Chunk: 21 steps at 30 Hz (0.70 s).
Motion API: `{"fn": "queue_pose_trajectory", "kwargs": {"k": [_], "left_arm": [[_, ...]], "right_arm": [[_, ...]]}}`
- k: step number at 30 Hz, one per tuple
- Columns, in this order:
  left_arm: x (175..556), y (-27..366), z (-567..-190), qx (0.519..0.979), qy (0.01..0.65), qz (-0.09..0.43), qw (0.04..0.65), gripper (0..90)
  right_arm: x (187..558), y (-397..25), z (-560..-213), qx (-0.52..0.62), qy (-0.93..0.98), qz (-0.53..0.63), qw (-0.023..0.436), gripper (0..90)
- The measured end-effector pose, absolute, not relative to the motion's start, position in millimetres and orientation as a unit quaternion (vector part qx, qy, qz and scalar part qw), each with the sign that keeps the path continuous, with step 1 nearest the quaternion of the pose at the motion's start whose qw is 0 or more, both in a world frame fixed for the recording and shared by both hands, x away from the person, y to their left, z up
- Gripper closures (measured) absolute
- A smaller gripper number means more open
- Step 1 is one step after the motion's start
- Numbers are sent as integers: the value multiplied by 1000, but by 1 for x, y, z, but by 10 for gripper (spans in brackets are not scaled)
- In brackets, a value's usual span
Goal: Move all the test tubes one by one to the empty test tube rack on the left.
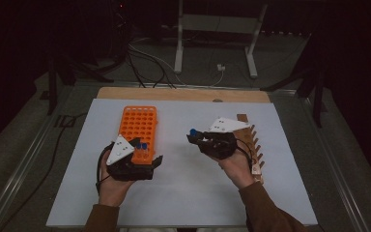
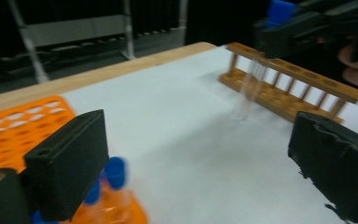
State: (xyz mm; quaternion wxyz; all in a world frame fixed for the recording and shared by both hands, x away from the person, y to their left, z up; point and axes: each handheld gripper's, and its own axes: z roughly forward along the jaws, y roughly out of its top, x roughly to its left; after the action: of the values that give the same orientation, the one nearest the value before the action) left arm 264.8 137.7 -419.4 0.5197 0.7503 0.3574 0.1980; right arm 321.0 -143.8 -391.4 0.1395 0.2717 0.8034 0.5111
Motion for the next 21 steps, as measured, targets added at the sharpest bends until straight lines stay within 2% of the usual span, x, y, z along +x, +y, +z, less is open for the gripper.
{"fn": "queue_pose_trajectory", "kwargs": {"k": [6,11,15,19,21], "left_arm": [[266,125,-423,761,347,183,517,84],[266,118,-425,769,334,171,517,156],[265,114,-427,777,325,175,509,170],[263,113,-427,779,319,182,508,241],[262,113,-427,780,314,184,509,325]], "right_arm": [[315,-130,-393,260,806,518,118,771],[309,-117,-394,246,812,519,106,770],[303,-107,-395,235,816,518,98,770],[299,-100,-395,228,818,521,88,770],[298,-97,-395,226,817,525,81,769]]}}
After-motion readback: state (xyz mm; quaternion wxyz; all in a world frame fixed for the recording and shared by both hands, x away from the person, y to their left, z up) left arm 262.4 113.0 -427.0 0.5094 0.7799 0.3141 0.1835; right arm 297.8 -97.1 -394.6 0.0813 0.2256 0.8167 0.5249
